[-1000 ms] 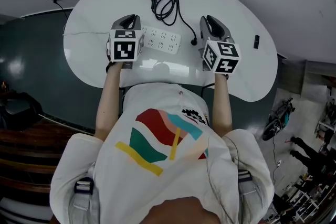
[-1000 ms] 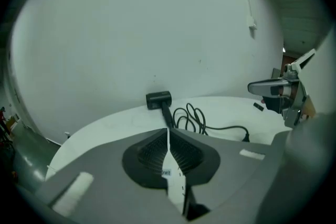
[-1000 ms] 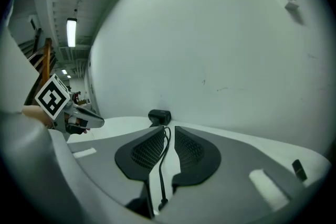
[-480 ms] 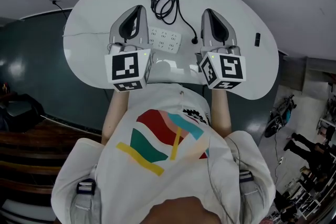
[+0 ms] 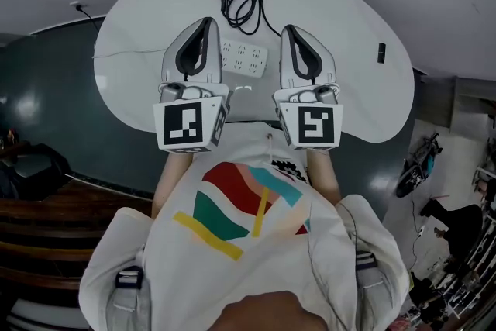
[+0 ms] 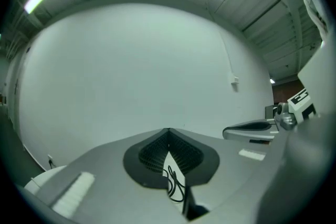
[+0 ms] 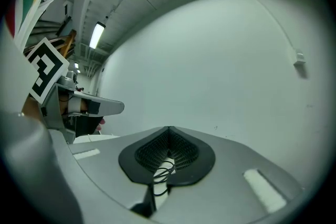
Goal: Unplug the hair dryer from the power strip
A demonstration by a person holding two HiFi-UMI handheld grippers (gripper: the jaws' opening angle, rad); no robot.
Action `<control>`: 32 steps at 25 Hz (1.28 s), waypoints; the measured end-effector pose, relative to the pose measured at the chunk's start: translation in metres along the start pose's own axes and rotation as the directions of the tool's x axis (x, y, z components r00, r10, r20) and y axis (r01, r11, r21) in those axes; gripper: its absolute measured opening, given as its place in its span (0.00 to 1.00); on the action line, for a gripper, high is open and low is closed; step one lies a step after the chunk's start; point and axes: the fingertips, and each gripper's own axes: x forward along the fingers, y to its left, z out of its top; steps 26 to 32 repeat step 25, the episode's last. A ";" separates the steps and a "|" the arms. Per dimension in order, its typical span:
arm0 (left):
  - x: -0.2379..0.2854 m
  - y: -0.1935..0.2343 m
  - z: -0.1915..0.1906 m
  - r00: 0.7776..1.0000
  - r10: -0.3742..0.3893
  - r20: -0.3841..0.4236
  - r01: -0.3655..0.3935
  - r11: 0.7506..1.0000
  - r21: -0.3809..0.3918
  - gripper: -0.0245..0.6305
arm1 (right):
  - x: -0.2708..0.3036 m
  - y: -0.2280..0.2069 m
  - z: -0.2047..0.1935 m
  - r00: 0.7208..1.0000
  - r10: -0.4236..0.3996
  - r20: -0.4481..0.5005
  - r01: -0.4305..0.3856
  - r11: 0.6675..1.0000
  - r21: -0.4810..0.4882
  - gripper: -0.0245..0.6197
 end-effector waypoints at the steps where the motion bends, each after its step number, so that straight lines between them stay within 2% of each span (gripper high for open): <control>1: -0.002 0.000 -0.001 1.000 0.000 -0.002 0.000 1.000 0.002 0.04 | 0.000 0.002 0.000 1.000 0.005 -0.010 -0.005 1.000 -0.009 0.06; 16: -0.002 0.006 0.000 1.000 0.011 -0.007 -0.011 1.000 0.029 0.04 | -0.002 -0.004 -0.001 1.000 -0.006 0.003 0.006 0.999 0.032 0.06; 32: -0.003 0.006 0.000 1.000 0.013 -0.004 -0.013 0.999 0.050 0.04 | -0.002 -0.005 -0.003 1.000 0.008 -0.007 -0.007 1.000 0.015 0.06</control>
